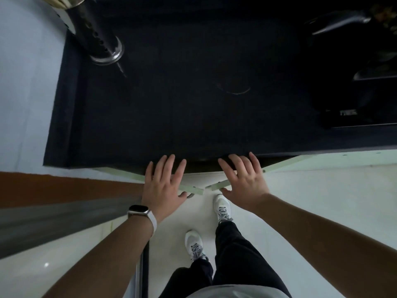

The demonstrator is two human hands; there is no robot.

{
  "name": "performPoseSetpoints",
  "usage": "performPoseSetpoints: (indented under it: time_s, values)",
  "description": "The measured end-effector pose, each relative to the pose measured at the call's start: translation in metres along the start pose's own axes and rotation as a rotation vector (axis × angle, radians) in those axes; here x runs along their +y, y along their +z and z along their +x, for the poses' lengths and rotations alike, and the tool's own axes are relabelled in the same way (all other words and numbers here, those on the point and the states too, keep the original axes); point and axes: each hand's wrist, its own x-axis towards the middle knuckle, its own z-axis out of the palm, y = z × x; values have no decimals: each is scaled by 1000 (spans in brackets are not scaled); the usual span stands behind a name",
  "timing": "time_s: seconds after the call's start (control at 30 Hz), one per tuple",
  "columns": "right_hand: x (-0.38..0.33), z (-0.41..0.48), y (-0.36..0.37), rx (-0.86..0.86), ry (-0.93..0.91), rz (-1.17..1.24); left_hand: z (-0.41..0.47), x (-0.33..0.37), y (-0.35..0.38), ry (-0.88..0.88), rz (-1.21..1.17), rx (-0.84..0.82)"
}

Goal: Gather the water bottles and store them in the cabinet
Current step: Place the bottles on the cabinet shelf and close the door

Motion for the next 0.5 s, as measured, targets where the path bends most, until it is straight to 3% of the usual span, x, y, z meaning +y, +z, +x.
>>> performPoseSetpoints:
  time_s: [0.2,0.5]
  values:
    - [11,37,7,46,8,-7,20,-1,13,-12,30,118]
    - [16,59,18,129,20,29,51,18,18,-249,23,249]
